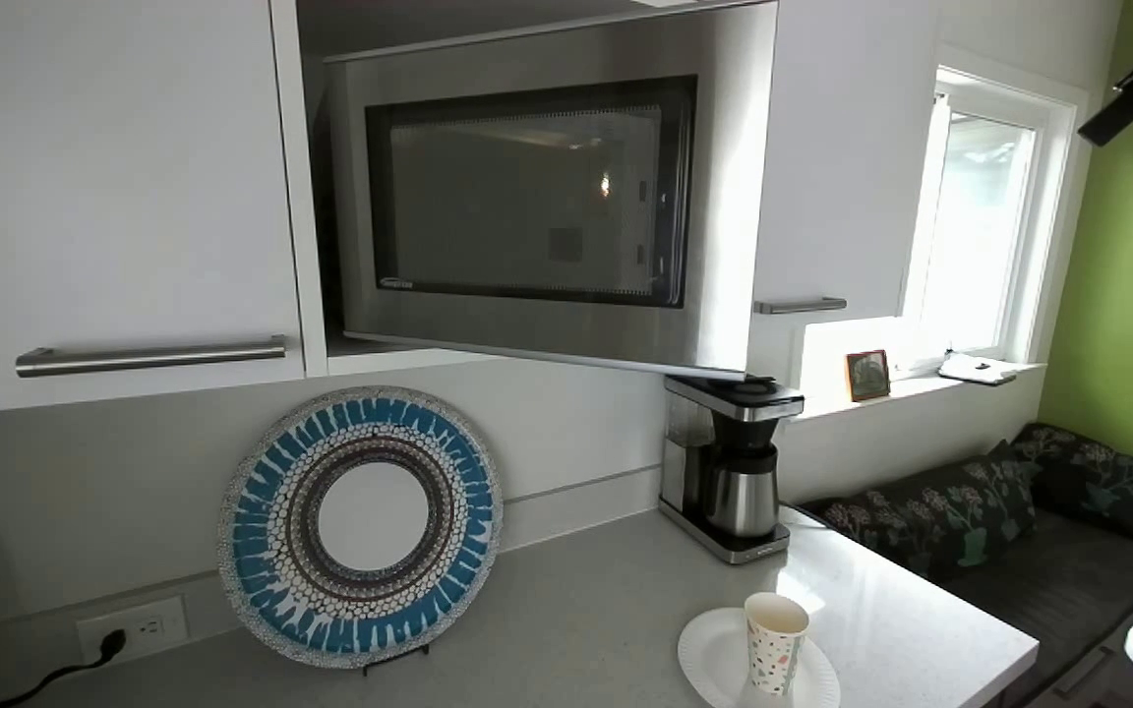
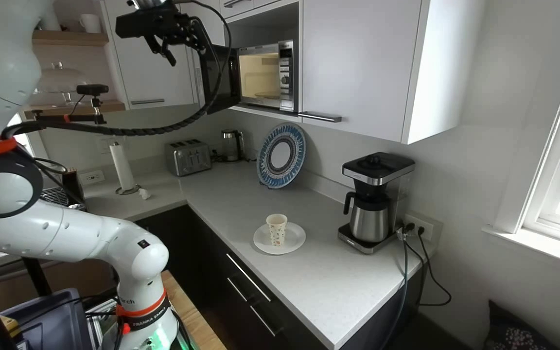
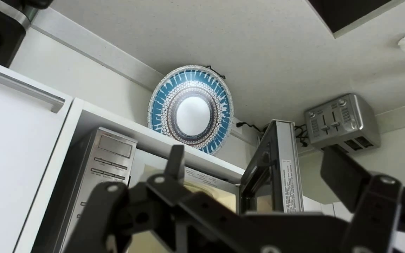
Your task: Push the bottom silver button on the right side of the microwave and open the microwave door fully
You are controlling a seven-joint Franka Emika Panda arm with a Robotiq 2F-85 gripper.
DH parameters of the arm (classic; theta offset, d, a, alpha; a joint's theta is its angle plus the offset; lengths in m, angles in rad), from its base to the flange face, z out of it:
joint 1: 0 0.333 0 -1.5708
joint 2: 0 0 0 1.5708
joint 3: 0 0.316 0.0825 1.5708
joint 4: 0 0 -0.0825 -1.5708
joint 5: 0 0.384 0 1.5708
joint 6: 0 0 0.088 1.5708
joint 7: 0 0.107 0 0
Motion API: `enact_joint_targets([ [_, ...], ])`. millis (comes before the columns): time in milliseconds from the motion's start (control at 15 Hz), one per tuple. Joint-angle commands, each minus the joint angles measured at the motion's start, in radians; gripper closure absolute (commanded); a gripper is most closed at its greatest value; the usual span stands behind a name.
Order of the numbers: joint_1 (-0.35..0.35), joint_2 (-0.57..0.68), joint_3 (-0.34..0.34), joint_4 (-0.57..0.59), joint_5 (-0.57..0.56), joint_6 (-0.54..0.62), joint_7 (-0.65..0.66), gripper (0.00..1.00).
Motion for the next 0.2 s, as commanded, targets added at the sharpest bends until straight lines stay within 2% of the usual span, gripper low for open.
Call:
enact_joint_targets([
  [0,0.004,0.000,-0.001,0.004,-0.004,-0.003,0.002,0.00],
  [133,0.004,-0.001,-0.001,0.004,-0.004,-0.003,0.002,0.00],
])
